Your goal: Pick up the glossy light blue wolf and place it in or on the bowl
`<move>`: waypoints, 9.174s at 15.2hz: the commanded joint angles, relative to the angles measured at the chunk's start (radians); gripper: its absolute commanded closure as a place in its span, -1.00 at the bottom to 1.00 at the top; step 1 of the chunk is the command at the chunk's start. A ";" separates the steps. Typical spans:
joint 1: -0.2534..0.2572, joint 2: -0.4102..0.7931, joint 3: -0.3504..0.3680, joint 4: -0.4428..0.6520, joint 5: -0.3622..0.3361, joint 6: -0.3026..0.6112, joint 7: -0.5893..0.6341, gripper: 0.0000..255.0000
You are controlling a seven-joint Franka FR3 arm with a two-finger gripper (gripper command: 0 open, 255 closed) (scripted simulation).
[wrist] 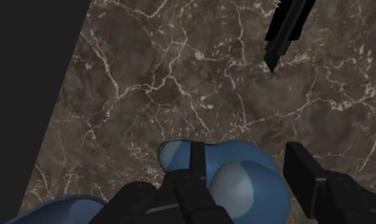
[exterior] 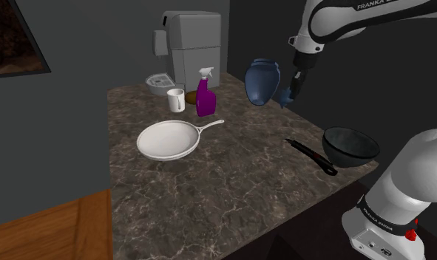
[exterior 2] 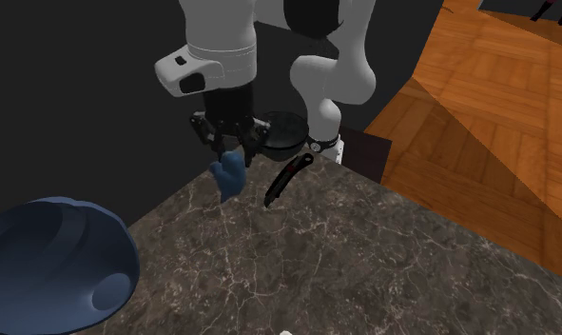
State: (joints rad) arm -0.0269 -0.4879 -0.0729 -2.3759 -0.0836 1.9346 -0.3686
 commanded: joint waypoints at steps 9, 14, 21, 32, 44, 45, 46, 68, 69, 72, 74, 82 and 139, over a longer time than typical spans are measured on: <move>-0.047 -0.453 -0.025 -0.286 -0.040 -0.164 -0.048 1.00; -0.084 -0.700 -0.044 -0.380 -0.066 -0.314 -0.090 1.00; -0.141 -0.999 -0.081 -0.458 -0.112 -0.532 -0.159 1.00; -0.169 -1.104 -0.117 -0.631 -0.146 -0.465 -0.163 1.00; -0.266 -0.247 0.001 -0.387 0.018 -0.318 0.306 -1.00; -0.267 -0.250 0.000 -0.402 0.017 -0.307 0.307 -1.00; -0.267 -0.254 -0.001 -0.416 0.016 -0.295 0.307 -1.00; -0.271 -0.267 -0.006 -0.496 0.009 -0.229 0.308 1.00; -0.271 -0.267 -0.006 -0.497 0.009 -0.229 0.308 1.00; -0.270 -0.289 -0.003 -0.467 0.012 -0.281 0.307 1.00; -0.270 -0.302 -0.001 -0.446 0.013 -0.314 0.306 1.00; -0.268 -0.335 0.005 -0.355 0.019 -0.438 0.304 1.00; -0.253 -0.198 0.029 -0.133 0.050 -0.523 0.320 -1.00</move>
